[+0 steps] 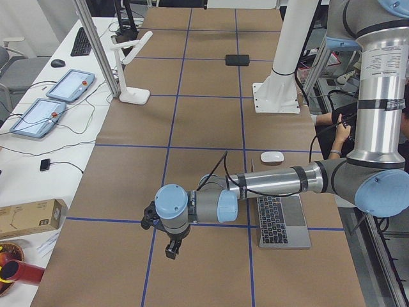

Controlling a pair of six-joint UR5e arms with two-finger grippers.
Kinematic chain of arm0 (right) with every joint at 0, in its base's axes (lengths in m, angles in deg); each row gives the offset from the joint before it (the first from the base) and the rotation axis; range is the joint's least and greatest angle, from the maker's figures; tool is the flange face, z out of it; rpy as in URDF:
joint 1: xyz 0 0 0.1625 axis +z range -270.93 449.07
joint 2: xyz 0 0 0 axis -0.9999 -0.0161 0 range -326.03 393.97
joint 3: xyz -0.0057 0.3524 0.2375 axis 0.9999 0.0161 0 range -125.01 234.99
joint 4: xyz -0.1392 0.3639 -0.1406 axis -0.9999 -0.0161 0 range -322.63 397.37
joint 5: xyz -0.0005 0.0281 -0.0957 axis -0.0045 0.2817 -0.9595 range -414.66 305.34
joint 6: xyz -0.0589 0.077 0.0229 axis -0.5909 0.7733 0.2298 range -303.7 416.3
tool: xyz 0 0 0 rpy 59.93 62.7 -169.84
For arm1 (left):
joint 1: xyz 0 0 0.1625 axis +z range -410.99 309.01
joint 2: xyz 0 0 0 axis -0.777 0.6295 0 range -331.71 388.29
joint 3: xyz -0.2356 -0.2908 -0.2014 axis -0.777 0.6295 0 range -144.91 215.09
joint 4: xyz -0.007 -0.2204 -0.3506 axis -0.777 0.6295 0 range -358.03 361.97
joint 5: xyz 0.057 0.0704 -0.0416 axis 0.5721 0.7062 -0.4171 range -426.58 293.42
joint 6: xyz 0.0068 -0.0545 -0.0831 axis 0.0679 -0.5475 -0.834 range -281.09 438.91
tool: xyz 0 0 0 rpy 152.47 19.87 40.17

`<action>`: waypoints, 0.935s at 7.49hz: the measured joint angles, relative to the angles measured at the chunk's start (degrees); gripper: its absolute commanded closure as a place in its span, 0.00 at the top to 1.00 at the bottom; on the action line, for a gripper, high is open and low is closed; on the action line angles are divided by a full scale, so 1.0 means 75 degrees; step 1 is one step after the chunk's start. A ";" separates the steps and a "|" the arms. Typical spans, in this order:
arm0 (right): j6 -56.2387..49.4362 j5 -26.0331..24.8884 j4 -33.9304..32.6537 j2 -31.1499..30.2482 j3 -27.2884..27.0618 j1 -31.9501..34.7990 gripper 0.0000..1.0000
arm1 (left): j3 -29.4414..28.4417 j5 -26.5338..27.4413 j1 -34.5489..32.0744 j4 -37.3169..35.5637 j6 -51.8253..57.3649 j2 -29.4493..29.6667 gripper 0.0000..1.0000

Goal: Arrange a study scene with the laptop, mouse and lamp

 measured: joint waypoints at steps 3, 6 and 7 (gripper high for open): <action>-0.0171 -0.0065 0.0094 0.0015 -0.0001 0.0000 1.00 | 0.0143 -0.0002 -0.0001 0.0002 -0.0360 -0.0012 1.00; -0.0220 0.0248 0.0263 0.0034 -0.0046 -0.0116 1.00 | 0.1279 0.0007 0.0290 -0.0001 -0.1543 -0.0331 1.00; -0.0241 0.0357 0.0518 0.0040 -0.0043 -0.0256 1.00 | 0.1694 0.0004 0.0607 -0.0123 -0.1640 -0.0460 1.00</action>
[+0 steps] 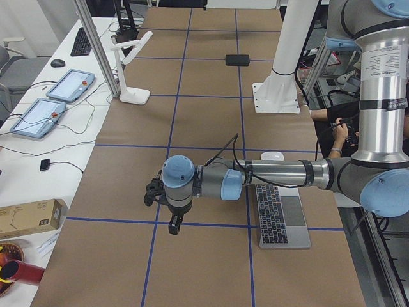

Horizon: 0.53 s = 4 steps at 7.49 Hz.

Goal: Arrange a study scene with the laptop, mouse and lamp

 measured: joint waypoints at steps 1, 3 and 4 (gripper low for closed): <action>-0.0002 0.0038 0.0205 0.0010 0.0022 -0.0117 1.00 | 0.0603 -0.0078 0.0280 -0.0512 -0.0043 -0.0164 1.00; -0.0001 0.0061 0.0327 0.0101 0.0045 -0.0343 1.00 | 0.2299 -0.0301 0.0493 -0.2036 -0.0003 -0.0833 1.00; -0.0014 0.0063 0.0340 0.0132 0.0050 -0.0395 1.00 | 0.2887 -0.0345 0.0513 -0.2396 0.0165 -0.1202 1.00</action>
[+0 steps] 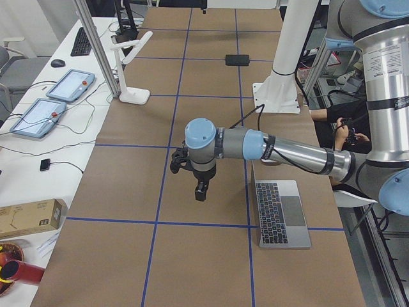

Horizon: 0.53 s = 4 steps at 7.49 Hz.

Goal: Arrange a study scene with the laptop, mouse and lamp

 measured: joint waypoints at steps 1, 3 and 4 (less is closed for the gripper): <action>-0.0006 -0.0004 0.0008 0.0012 0.0002 -0.0021 1.00 | 0.0272 -0.0016 0.0015 -0.0143 0.0492 -0.0234 1.00; -0.0013 -0.0007 0.0013 0.0018 0.0004 -0.0028 1.00 | 0.0415 -0.0032 0.0044 -0.0224 0.2445 -0.0508 1.00; -0.0018 -0.0007 0.0013 0.0016 0.0005 -0.0034 1.00 | 0.0426 -0.0046 0.0109 -0.0244 0.3359 -0.0558 1.00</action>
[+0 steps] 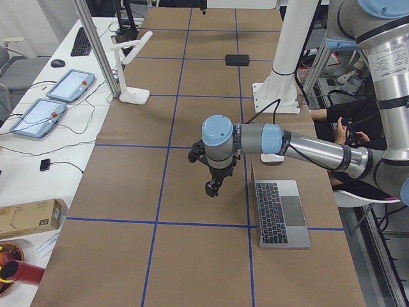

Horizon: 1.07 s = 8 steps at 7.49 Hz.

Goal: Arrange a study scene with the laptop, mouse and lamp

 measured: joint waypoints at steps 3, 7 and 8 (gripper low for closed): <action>-0.0004 -0.0003 0.0000 0.0010 0.0003 -0.0008 1.00 | 0.0028 -0.0629 0.0934 -0.0221 0.1110 -0.0048 1.00; 0.0000 -0.0008 0.0000 0.0057 0.0008 -0.0018 1.00 | 0.0902 -0.1308 0.1277 -0.1903 0.1606 -0.0045 0.98; 0.0004 -0.0010 0.0000 0.0073 0.0009 -0.0019 1.00 | 0.0933 -0.1192 0.1284 -0.1960 0.2397 -0.0047 0.97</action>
